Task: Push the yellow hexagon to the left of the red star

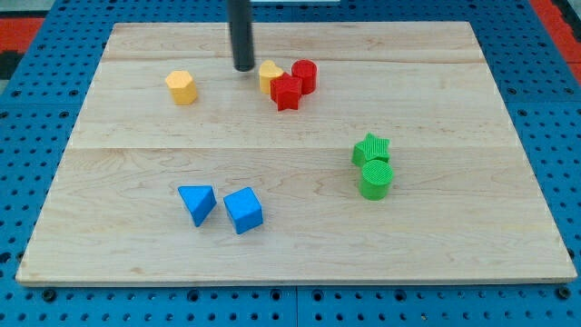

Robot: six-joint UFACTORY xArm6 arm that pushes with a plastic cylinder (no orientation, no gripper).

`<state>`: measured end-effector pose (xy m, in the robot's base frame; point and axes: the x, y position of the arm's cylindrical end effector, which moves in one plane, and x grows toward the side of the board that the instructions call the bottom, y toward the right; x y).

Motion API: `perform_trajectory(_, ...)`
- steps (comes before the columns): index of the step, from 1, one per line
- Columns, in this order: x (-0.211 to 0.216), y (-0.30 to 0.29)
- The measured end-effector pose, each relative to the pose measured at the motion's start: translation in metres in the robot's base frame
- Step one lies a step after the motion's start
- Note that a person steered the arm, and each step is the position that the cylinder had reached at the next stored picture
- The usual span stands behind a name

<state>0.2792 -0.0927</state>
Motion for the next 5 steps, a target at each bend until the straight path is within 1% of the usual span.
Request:
perform_trajectory(1,-0.015,-0.069)
perform_trajectory(2,-0.014,-0.122)
perform_trajectory(3,0.004,-0.139)
perform_trajectory(4,0.036,-0.121)
perform_trajectory(5,0.050,-0.089)
